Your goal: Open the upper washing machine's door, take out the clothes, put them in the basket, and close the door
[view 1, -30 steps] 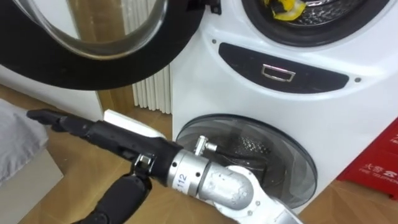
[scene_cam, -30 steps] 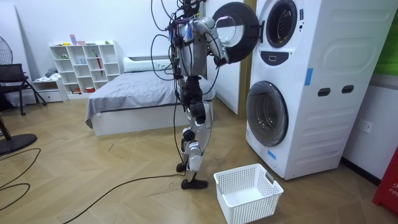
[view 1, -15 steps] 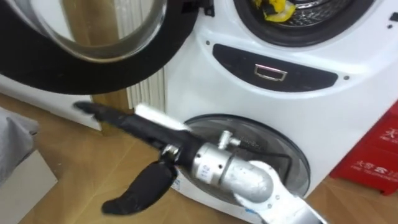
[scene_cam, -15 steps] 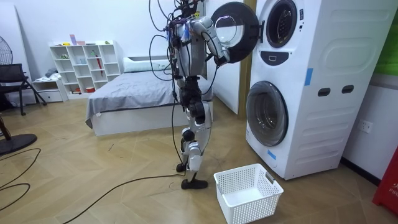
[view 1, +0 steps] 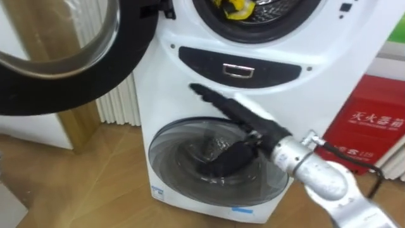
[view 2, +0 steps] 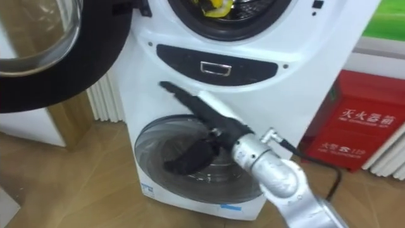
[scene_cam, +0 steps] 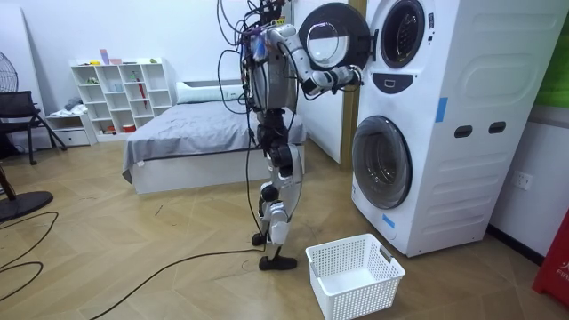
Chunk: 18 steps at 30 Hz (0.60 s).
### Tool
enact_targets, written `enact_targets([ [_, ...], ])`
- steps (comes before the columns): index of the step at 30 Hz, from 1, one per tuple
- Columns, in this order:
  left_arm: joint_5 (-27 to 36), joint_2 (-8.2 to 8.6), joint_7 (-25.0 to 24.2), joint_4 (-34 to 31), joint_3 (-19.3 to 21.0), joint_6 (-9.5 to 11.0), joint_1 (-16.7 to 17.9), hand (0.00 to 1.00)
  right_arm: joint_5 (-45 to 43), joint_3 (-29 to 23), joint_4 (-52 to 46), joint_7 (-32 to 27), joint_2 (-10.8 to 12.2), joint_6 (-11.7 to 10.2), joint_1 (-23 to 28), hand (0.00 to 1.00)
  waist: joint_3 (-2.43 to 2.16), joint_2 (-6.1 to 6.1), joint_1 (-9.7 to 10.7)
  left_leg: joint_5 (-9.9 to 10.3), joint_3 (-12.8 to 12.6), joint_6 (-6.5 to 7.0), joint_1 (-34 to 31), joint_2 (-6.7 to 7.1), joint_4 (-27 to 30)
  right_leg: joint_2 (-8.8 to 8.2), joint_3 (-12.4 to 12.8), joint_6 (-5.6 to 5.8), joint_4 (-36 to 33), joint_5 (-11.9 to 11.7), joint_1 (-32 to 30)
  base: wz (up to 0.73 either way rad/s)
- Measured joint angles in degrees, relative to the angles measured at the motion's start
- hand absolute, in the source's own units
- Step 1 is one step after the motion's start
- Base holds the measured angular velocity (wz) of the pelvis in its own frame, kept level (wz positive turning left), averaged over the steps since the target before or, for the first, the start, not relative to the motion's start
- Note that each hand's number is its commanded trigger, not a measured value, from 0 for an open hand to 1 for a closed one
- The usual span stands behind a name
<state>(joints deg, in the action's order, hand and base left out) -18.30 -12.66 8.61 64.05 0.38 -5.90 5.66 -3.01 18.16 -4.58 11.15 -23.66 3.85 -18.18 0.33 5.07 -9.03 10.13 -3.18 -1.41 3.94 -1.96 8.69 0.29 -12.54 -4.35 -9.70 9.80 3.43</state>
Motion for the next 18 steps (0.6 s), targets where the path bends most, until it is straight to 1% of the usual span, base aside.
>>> enact_targets([
  [2, 0.0, 0.06, 0.0, -0.1, 0.7, 0.0, 0.2, 0.0, 0.3, -2.3, 0.6, -1.5, 0.0, 0.0, 0.0, 0.0, -0.01, 0.08, 0.4, 0.0, 0.1, 0.0, 0.4, 0.0, 0.0, 0.0, -0.1, 0.0, 0.0, 0.0, 0.5, 0.03],
  [3, 0.0, 0.04, 0.0, -0.4, 0.8, 0.0, 0.5, 0.0, 0.3, -4.0, 1.2, -2.8, 0.0, 0.0, 0.0, 0.0, -0.14, 0.25, 0.9, 0.0, 0.2, 0.0, 0.6, 0.04, 0.1, -0.03, -0.2, 0.01, 0.0, 0.0, 0.9, 0.06],
  [6, 0.0, 0.27, 0.0, -0.6, 1.2, 0.0, 1.2, 0.0, 1.1, -7.6, 1.7, -6.9, 0.1, 0.0, 0.0, 0.0, -0.3, 0.51, 0.8, 0.0, 0.0, 0.01, 0.8, 0.03, 0.1, -0.02, 0.0, 0.01, 0.0, 0.0, 1.0, -0.04],
  [9, 0.0, 0.39, 0.0, -0.6, 1.6, -0.2, 2.0, 0.0, 5.3, -10.4, 1.7, -10.3, 0.4, 0.0, -0.3, 0.0, -0.31, 0.52, 0.9, 0.0, -0.1, 0.01, 0.7, 0.07, 0.6, -0.02, 0.4, 0.03, 0.0, 0.0, 0.9, -0.06],
  [12, 0.0, 0.37, 1.1, -0.4, 1.6, -0.5, 2.0, 0.0, 8.7, -10.6, 1.6, -12.7, 0.5, 0.0, -2.4, 0.0, -0.25, 0.35, 0.9, 0.0, -0.1, 0.01, 0.7, 0.04, 0.6, 0.06, 0.6, 0.02, 0.0, 0.0, 0.7, -0.03],
  [15, 0.0, 0.36, 2.1, -0.4, 1.6, -0.7, 2.1, 0.0, 12.6, -10.6, 1.6, -13.4, 1.0, -0.1, -4.5, 0.0, -0.2, 0.28, 0.7, 0.0, -0.1, 0.01, 0.9, 0.05, 0.7, 0.07, 0.5, 0.01, 0.0, 0.0, 0.9, 0.0],
  [17, -0.2, 0.36, 2.1, -0.5, 1.6, -0.9, 2.1, 0.0, 15.3, -10.5, 1.7, -13.7, 1.4, -0.1, -4.8, 0.0, -0.17, 0.29, 0.6, 0.0, 0.0, 0.01, 1.0, 0.06, 0.7, 0.06, 0.5, 0.01, 0.1, 0.0, 1.2, 0.0],
  [18, -0.3, 0.37, 2.1, -0.5, 1.6, -1.2, 2.2, 0.0, 16.9, -10.4, 1.8, -13.7, 1.7, -0.1, -4.8, 0.0, -0.06, 0.19, 0.4, 0.0, 0.0, 0.01, 1.3, 0.07, 0.6, 0.04, 0.5, 0.01, 0.1, 0.0, 1.5, 0.0],
])
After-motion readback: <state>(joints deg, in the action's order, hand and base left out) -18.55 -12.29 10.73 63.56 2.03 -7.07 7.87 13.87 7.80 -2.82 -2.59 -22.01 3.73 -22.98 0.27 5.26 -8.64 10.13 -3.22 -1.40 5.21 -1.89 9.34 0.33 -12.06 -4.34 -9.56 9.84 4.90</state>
